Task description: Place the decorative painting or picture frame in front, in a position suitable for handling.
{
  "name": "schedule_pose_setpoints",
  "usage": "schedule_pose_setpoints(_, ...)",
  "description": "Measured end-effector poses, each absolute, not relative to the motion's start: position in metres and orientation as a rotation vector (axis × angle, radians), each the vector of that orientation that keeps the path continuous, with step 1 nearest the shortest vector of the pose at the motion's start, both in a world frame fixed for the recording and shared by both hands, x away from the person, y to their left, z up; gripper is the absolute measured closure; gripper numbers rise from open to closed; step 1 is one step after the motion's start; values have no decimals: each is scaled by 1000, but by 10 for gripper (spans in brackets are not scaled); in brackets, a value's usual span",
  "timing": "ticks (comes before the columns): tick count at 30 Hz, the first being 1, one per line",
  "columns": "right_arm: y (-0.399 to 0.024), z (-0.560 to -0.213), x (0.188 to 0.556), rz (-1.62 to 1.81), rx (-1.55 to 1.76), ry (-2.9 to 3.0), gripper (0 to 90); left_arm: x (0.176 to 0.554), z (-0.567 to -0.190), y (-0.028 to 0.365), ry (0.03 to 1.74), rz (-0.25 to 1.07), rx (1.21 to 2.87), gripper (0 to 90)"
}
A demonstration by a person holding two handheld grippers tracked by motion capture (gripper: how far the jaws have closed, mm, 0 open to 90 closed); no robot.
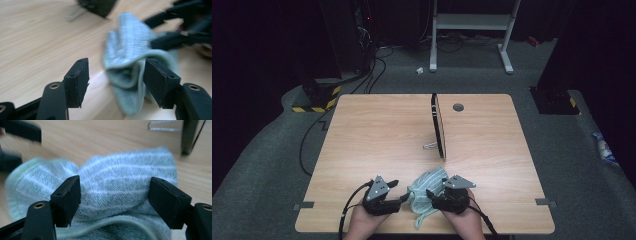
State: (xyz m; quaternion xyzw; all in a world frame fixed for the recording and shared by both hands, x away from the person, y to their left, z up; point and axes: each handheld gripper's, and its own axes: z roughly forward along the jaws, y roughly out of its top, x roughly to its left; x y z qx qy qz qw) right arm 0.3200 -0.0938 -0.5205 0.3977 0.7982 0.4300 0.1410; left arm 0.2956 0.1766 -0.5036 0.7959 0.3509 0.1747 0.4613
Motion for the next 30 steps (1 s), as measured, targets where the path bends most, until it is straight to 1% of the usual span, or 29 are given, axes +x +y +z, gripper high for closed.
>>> schedule_pose_setpoints(2, -92, -525, 321, 1211, 1156, 2323, 261, 304, -507, 194, 938, 466, 1942, 380)
schedule_pose_setpoints(4, -92, -526, 322, 1205, 1161, 2330, 263, 307, -509, 200, 961, 477, 1937, 379)
schedule_pose_setpoints(6, -92, -527, 323, 1193, 1185, 2350, 299, 314, -513, 216, 1035, 542, 1943, 379)
schedule_pose_setpoints(7, -92, -527, 324, 1187, 1188, 2357, 319, 317, -515, 221, 1062, 553, 1946, 379)
schedule_pose_setpoints(8, -92, -527, 324, 1187, 1188, 2357, 319, 317, -515, 221, 1062, 553, 1946, 379)
schedule_pose_setpoints(9, -92, -527, 324, 1182, 1193, 2375, 358, 321, -519, 230, 1115, 561, 1950, 379)
schedule_pose_setpoints(10, -92, -527, 324, 1182, 1193, 2375, 358, 321, -519, 230, 1115, 561, 1950, 379)
schedule_pose_setpoints(11, -92, -526, 323, 1176, 1193, 2391, 414, 324, -521, 233, 1139, 577, 1961, 379)
schedule_pose_setpoints(13, -92, -525, 323, 1190, 1186, 2409, 492, 327, -525, 237, 1172, 583, 1972, 380)
schedule_pose_setpoints(14, -92, -525, 323, 1190, 1186, 2409, 492, 327, -525, 237, 1172, 583, 1972, 380)
schedule_pose_setpoints(15, -92, -525, 323, 1206, 1181, 2426, 562, 328, -528, 237, 1184, 576, 1985, 380)
schedule_pose_setpoints(16, -92, -525, 323, 1214, 1182, 2433, 582, 328, -528, 237, 1184, 576, 1985, 380)
schedule_pose_setpoints(17, -92, -525, 323, 1214, 1182, 2433, 582, 329, -530, 237, 1188, 578, 1993, 380)
schedule_pose_setpoints(18, -92, -525, 323, 1223, 1179, 2442, 633, 331, -531, 237, 1208, 566, 2006, 379)
schedule_pose_setpoints(20, -93, -524, 322, 1227, 1168, 2445, 675, 332, -532, 237, 1212, 563, 2004, 376)
schedule_pose_setpoints(22, -92, -524, 321, 1227, 1151, 2442, 697, 332, -532, 237, 1217, 559, 2008, 365)
schedule_pose_setpoints(26, -92, -523, 319, 1242, 1139, 2425, 711, 333, -532, 236, 1219, 558, 2012, 350)
schedule_pose_setpoints(28, -94, -519, 317, 1263, 1133, 2407, 714, 333, -532, 236, 1220, 558, 2010, 345)
schedule_pose_setpoints(30, -105, -506, 314, 1299, 1118, 2344, 713, 333, -532, 236, 1221, 557, 2010, 345)
